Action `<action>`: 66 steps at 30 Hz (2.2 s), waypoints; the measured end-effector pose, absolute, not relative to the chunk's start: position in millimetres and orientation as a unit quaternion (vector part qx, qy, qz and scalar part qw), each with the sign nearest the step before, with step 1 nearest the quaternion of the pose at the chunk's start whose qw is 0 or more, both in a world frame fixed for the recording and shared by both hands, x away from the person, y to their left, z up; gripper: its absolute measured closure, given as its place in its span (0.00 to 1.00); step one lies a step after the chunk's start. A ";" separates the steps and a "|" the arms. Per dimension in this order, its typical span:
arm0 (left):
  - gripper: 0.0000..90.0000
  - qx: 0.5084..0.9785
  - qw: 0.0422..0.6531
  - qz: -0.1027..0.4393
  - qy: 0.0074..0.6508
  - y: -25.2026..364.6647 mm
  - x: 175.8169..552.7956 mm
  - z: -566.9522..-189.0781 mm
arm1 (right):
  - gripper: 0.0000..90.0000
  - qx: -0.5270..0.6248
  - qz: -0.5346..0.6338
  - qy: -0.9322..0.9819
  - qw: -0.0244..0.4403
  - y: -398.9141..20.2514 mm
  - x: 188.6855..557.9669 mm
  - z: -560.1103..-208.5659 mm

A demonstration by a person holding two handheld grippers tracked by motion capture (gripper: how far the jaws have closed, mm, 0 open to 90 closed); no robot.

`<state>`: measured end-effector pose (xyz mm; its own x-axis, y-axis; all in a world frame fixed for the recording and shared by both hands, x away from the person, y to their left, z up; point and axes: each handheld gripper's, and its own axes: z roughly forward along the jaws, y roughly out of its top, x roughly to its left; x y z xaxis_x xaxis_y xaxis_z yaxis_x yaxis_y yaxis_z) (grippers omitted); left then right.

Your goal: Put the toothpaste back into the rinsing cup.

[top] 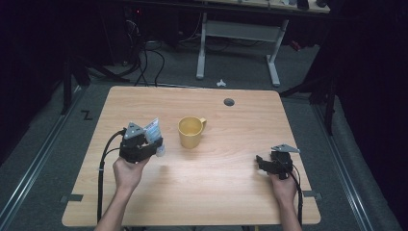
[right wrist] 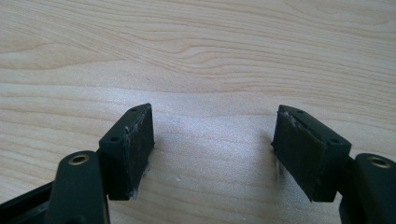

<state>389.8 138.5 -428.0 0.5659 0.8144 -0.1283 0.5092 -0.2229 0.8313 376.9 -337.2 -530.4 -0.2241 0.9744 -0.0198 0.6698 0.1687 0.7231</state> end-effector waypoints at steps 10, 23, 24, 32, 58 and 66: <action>0.71 0.769 0.448 0.169 0.423 130.9 394.5 -420.4 | 0.32 0.569 0.302 0.722 0.252 -337.1 376.9 -530.4; 0.71 0.778 0.452 0.161 0.405 112.9 407.6 -412.0 | 0.32 0.570 0.302 0.721 0.252 -337.1 377.0 -530.4; 0.71 0.778 0.452 0.162 0.406 111.9 408.0 -411.9 | 0.33 0.570 0.302 0.721 0.252 -337.1 377.0 -530.4; 0.71 0.778 0.455 0.162 0.402 108.2 411.0 -405.8 | 0.32 0.570 0.302 0.721 0.252 -337.1 377.0 -530.4; 0.71 0.779 0.471 0.165 0.380 89.3 427.3 -382.0 | 0.32 0.570 0.302 0.721 0.252 -337.2 377.0 -530.4; 0.71 0.782 0.471 0.165 0.374 81.9 434.7 -377.4 | 0.32 0.570 0.302 0.721 0.252 -337.2 377.0 -530.4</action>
